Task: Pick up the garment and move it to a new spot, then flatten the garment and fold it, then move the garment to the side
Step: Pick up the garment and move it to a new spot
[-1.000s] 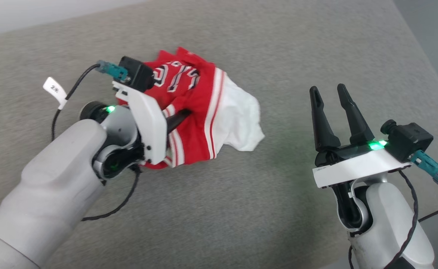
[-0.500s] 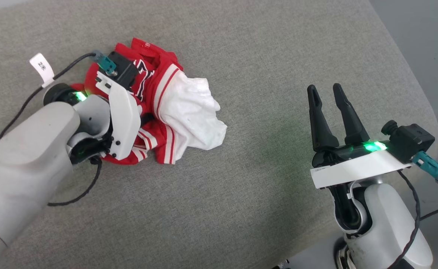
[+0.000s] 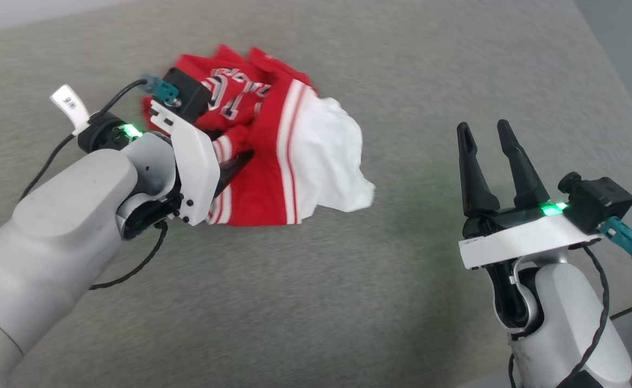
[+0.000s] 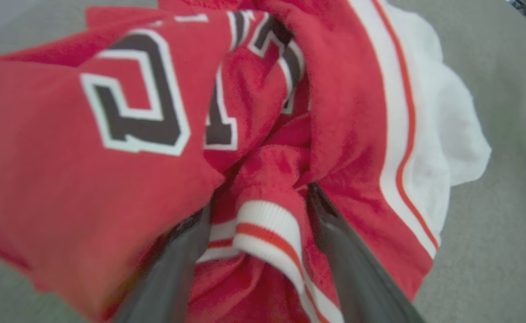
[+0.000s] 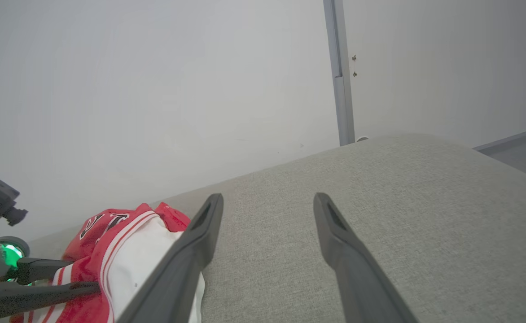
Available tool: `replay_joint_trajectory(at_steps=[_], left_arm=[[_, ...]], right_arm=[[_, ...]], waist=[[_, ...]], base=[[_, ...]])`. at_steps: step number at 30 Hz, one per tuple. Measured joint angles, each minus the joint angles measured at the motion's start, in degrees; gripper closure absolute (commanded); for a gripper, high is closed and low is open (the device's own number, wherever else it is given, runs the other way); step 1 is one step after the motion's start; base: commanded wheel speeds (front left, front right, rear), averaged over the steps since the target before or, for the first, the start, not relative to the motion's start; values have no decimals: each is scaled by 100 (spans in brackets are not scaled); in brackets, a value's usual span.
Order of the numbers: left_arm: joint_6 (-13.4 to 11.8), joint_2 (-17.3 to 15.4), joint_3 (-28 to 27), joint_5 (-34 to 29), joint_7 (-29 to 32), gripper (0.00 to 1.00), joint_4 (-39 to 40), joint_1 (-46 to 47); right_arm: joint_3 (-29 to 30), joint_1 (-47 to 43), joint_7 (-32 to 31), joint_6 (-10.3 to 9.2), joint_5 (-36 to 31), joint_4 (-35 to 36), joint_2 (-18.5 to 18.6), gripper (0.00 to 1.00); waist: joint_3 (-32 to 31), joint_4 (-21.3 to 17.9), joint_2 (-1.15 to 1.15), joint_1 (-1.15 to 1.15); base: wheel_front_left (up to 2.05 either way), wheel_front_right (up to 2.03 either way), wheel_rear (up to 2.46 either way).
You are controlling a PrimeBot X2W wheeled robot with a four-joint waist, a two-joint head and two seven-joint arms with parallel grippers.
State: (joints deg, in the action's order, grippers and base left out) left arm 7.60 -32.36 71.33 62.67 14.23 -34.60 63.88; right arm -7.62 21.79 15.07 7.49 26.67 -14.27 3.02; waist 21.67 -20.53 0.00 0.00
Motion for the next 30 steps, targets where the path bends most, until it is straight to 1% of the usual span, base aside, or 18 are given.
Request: replay_joint_trajectory(at_steps=[3,4,5,7,9,12,18,22,26,28,29,30], left_arm=[[-4,73,23,85,-325,0,138,-1],[-4,73,23,85,-325,0,138,-1],[-3,115,12,168,-436,0,196,-12],[-3,185,-11,267,-712,0,291,-87],[-3,176,-93,443,-1029,0,281,-229],[-3,163,-237,637,-1525,0,101,-600],[-3,185,-490,1187,-2463,0,-327,-1561],[-3,212,-722,1459,-2816,0,-455,-2102],[-4,144,-1111,1507,-2913,0,-546,-2682],[-4,160,-1583,1395,-2915,0,-521,-2926],[-3,168,-2013,1073,-2917,0,-482,-3176],[-4,191,-2248,890,-2919,0,-482,-3330]], right_arm=[[81,-15,0,0,-218,-69,-3,0],[81,-15,0,0,-218,-69,-3,0],[105,-25,0,-1,-290,-86,-4,0],[174,-68,0,-1,-431,-113,-5,0],[237,-147,0,0,-557,-162,-4,0],[314,-239,0,0,-766,-254,10,0],[388,-427,0,0,-911,-391,266,0],[475,-606,0,0,-925,-443,479,0],[576,-745,0,0,-945,-465,642,0],[659,-850,0,0,-944,-463,717,0],[754,-962,0,0,-940,-460,786,0],[801,-1011,0,-1,-935,-457,815,0]], waist=[[-158,274,0,0],[-158,274,0,0],[-213,371,0,0],[-319,563,0,0],[-427,753,0,0],[-582,1026,0,0],[-858,1541,0,0],[-1037,1871,0,0],[-1231,2154,0,0],[-1322,2285,0,0],[-1406,2409,0,0],[-1447,2468,0,0]], base=[[0,0,0],[0,0,0],[0,0,0],[0,0,0],[0,0,0],[0,0,0],[0,0,0],[0,0,0],[0,0,0],[0,0,0],[0,0,0],[0,0,0]])
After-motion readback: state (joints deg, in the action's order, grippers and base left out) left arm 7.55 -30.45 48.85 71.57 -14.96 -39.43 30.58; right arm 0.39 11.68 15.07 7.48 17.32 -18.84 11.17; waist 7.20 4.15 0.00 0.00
